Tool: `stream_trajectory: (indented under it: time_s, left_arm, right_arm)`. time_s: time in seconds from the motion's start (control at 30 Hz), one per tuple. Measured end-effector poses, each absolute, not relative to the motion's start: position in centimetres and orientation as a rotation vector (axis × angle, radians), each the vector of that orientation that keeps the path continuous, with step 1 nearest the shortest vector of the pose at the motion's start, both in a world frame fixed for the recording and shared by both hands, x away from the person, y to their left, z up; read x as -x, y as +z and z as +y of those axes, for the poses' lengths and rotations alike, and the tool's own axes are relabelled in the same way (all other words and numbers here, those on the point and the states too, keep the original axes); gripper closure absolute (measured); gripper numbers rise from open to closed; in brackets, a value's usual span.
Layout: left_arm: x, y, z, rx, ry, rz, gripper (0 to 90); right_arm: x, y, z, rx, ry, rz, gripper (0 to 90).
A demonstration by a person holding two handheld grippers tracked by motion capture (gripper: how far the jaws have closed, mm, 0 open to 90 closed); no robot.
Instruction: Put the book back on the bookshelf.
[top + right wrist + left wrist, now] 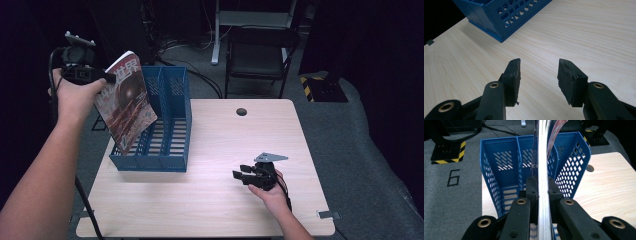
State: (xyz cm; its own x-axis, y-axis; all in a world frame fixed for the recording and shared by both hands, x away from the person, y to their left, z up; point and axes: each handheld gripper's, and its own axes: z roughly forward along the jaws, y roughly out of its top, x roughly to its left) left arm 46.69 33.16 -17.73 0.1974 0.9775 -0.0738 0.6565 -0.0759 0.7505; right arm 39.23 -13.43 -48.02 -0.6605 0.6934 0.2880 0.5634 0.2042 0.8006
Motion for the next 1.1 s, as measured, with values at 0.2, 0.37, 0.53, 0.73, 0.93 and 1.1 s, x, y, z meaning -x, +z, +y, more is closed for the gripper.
stream_trajectory:
  time_s: [0.2, 0.37, 0.53, 0.73, 0.93, 1.1]
  left_arm:
    - [-47.1, -17.9, 33.3, -1.8, 0.61, 1.542, 84.1]
    - [-47.5, -18.1, 33.2, -1.786, 0.626, 1.551, 84.1]
    - [-47.9, -18.1, 33.1, -1.771, 0.622, 1.559, 84.1]
    - [-48.3, -18.3, 32.8, -1.761, 0.632, 1.564, 84.2]
    - [-48.7, -18.6, 32.6, -1.75, 0.626, 1.574, 84.1]
    - [-48.9, -18.9, 32.5, -1.746, 0.635, 1.577, 84.1]
  right_arm:
    - [-39.3, -48.1, -13.5, -1.227, 1.457, 2.327, 52.8]
    - [-39.2, -48.0, -13.5, -1.224, 1.456, 2.324, 52.8]
    - [-39.2, -48.0, -13.6, -1.227, 1.459, 2.325, 52.9]
    - [-39.1, -48.0, -13.8, -1.233, 1.463, 2.313, 52.8]
    - [-39.1, -47.9, -13.8, -1.238, 1.462, 2.312, 52.8]
    - [-39.1, -47.9, -13.9, -1.233, 1.463, 2.315, 52.8]
